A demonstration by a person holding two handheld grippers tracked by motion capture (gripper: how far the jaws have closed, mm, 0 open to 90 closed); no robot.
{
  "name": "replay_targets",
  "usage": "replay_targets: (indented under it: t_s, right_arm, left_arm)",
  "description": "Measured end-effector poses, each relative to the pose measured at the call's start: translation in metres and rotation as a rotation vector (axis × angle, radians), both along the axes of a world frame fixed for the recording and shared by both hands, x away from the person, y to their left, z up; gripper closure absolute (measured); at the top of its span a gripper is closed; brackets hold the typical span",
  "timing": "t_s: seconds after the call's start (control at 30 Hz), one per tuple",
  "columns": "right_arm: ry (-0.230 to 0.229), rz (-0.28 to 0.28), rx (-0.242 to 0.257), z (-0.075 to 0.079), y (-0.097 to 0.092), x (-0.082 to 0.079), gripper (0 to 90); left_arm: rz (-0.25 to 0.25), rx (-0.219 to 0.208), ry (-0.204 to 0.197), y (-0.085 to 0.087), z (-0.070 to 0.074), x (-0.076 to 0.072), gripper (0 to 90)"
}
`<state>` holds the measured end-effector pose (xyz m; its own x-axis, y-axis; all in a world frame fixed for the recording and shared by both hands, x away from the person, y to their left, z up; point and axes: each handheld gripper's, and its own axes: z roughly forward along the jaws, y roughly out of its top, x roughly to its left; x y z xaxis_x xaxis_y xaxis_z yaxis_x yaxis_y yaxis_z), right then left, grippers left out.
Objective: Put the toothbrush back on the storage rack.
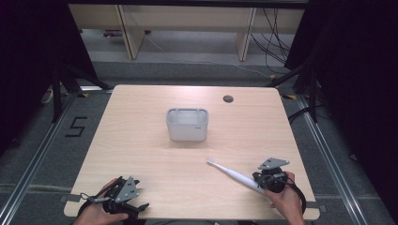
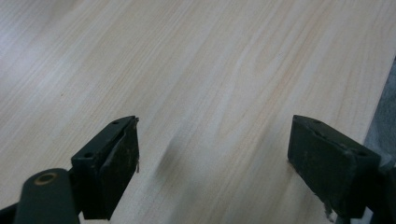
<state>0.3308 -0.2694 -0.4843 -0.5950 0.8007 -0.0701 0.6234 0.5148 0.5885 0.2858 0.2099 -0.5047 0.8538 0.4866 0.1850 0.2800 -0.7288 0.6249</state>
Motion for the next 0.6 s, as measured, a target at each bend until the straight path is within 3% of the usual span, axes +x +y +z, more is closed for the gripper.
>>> replay_targets:
  t_s: [0.07,0.37,0.53,0.6]
  right_arm:
    - [-0.014,0.01,-0.005,-0.001,0.0,-0.001,87.3]
    - [0.011,0.011,0.002,0.0,0.003,-0.008,85.8]
    - [-0.002,0.011,-0.009,0.003,0.002,-0.01,80.6]
    - [0.002,0.005,-0.013,0.004,0.001,-0.008,76.8]
  left_arm:
    - [0.004,0.0,0.002,0.0,0.0,0.0,16.3]
    - [-0.006,-0.003,-0.005,0.0,0.0,0.0,16.4]
    - [-0.003,-0.02,0.002,-0.001,-0.001,0.0,16.3]
    - [-0.002,-0.003,-0.003,0.0,0.0,0.001,16.3]
